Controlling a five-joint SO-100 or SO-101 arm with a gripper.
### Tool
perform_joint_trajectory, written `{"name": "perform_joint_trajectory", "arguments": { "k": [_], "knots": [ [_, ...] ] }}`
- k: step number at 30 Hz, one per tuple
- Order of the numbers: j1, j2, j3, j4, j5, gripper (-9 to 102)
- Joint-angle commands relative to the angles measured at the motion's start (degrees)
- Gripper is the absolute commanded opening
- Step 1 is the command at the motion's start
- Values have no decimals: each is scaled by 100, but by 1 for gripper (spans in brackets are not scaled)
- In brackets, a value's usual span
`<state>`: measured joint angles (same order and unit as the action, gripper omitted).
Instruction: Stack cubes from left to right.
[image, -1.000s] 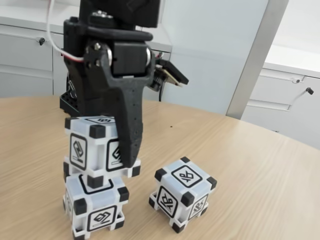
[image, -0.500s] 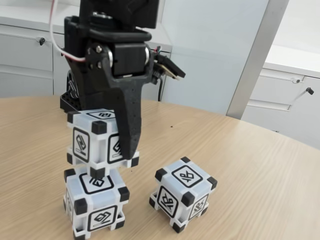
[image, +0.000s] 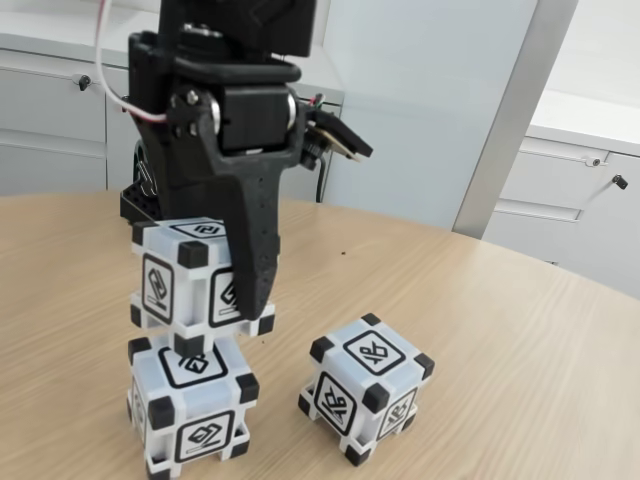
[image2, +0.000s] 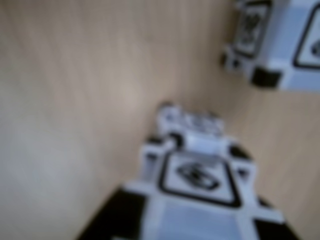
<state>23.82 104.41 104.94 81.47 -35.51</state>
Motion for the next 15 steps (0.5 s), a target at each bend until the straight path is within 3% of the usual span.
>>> {"name": "perform_joint_trajectory", "arguments": {
  "k": [1, 15],
  "knots": [
    [53, 105, -123, -308, 149, 16],
    [53, 202, -35, -519, 176, 16]
  ]
}}
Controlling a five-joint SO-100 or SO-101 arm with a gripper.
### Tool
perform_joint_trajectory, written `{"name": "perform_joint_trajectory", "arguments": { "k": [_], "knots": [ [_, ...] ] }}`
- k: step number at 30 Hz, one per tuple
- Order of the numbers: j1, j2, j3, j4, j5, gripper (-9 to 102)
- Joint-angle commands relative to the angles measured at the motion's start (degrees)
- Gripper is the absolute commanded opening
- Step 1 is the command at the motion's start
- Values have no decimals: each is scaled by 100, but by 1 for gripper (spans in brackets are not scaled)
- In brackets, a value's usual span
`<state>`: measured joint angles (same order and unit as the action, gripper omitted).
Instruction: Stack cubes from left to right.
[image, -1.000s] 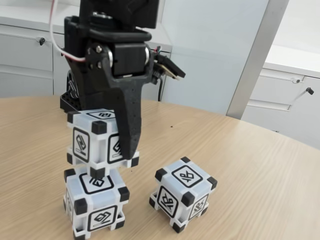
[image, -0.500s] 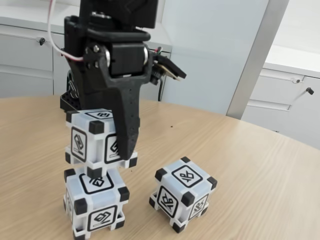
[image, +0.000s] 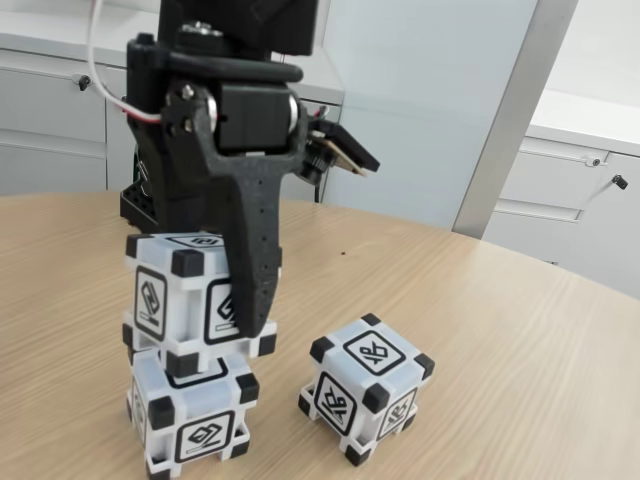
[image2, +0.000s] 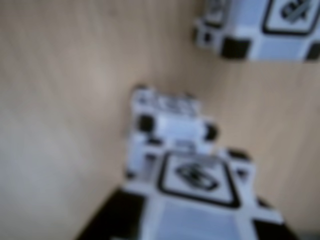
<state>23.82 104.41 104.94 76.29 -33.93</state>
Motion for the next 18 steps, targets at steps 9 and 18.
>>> {"name": "perform_joint_trajectory", "arguments": {
  "k": [9, 18],
  "knots": [
    [53, 220, -35, 18, 9, 16],
    [53, 220, -35, 299, -79, 16]
  ]
}}
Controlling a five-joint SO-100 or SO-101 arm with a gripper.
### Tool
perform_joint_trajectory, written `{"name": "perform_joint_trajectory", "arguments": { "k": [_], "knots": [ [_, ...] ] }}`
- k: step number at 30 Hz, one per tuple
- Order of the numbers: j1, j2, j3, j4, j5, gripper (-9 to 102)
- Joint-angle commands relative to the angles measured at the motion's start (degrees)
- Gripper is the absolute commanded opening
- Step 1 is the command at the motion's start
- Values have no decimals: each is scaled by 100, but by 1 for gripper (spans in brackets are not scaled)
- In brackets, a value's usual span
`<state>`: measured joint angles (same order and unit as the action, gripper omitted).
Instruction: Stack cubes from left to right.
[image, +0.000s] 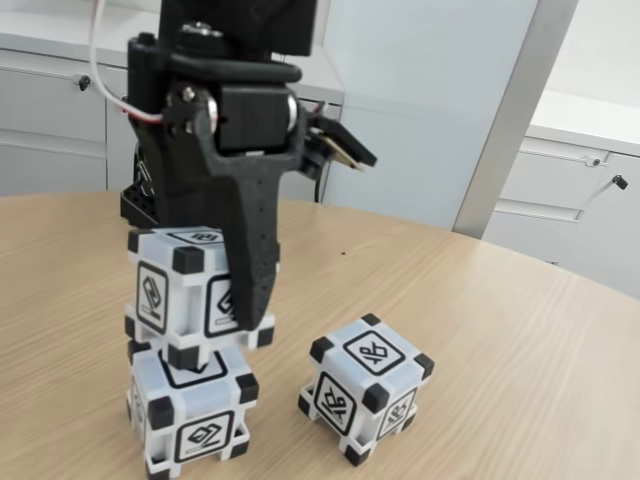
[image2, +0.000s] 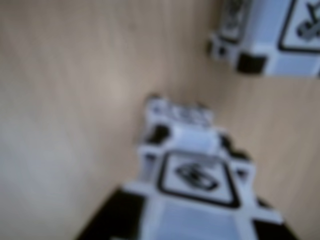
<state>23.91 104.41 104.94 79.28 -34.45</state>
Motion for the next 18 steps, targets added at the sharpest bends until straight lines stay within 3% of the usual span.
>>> {"name": "perform_joint_trajectory", "arguments": {
  "k": [1, 6, 18],
  "knots": [
    [44, 220, -35, -9, -26, 16],
    [44, 220, -35, -18, 53, 16],
    [44, 185, -35, -18, 79, 36]
  ]
}}
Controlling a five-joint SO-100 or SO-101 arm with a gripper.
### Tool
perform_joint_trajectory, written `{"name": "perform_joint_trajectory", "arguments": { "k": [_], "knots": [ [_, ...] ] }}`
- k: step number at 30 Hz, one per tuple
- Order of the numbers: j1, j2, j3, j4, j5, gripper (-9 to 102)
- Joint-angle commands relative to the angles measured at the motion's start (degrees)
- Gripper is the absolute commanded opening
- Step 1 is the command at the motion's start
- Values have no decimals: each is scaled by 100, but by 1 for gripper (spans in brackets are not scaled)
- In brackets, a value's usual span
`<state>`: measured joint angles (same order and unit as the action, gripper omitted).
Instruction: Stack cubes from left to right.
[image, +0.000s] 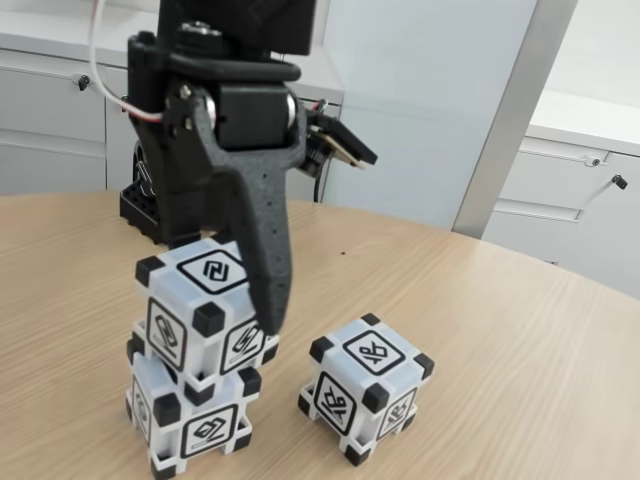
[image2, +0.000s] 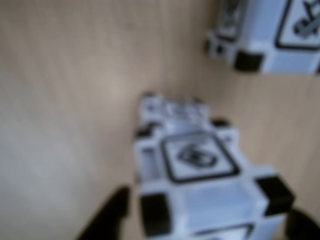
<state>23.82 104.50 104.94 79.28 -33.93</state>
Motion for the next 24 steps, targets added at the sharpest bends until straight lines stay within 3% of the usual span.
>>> {"name": "perform_joint_trajectory", "arguments": {
  "k": [1, 14, 19, 24],
  "knots": [
    [53, 202, -35, -18, 26, 36],
    [-53, 290, -123, 255, 132, 37],
    [-53, 1274, -123, 879, 88, 37],
    [-79, 2540, -132, 879, 211, 35]
  ]
}}
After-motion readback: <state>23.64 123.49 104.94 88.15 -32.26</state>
